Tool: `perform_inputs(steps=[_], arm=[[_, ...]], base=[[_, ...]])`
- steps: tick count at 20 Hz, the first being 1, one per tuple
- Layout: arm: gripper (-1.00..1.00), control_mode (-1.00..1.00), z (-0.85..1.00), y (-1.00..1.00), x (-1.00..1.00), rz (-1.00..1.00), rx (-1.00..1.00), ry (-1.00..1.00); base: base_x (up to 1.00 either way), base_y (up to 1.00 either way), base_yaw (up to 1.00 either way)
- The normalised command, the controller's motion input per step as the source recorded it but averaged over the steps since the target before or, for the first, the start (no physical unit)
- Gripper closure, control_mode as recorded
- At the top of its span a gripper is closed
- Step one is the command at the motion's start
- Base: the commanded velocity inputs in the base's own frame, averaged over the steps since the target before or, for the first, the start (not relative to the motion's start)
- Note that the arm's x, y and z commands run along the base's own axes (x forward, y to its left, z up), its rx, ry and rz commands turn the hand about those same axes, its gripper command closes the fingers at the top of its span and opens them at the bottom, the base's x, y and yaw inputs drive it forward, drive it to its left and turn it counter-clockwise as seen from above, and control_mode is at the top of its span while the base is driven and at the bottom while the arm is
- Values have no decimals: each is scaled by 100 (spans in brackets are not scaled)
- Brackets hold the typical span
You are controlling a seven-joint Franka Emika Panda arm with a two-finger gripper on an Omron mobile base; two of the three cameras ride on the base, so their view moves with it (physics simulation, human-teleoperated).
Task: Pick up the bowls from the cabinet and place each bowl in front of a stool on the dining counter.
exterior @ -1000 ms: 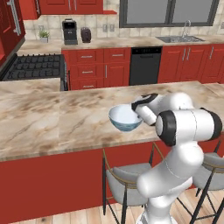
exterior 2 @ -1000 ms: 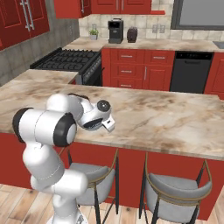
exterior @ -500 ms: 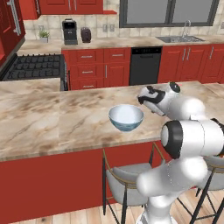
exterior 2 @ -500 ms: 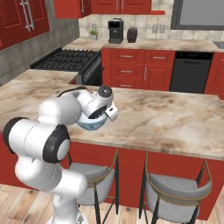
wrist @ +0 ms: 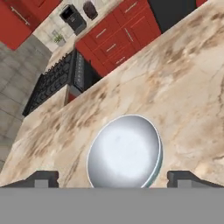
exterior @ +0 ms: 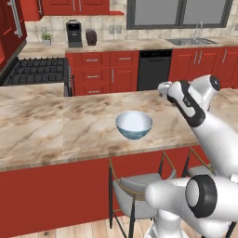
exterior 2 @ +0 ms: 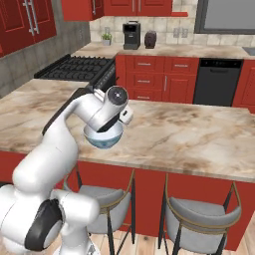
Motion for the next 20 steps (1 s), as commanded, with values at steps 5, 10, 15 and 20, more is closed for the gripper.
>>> perform_inputs(steps=[5, 10, 15, 20], arm=[[-100, -100, 100, 0, -100, 15, -11, -11], [-100, -100, 99, 0, -100, 9, -17, 12], [-100, -100, 26, 0, -96, 7, -20, 19], [-100, -100, -23, 0, -84, 2, -14, 2]], base=[[0, 0, 0], [0, 0, 0], [0, 0, 0], [0, 0, 0]])
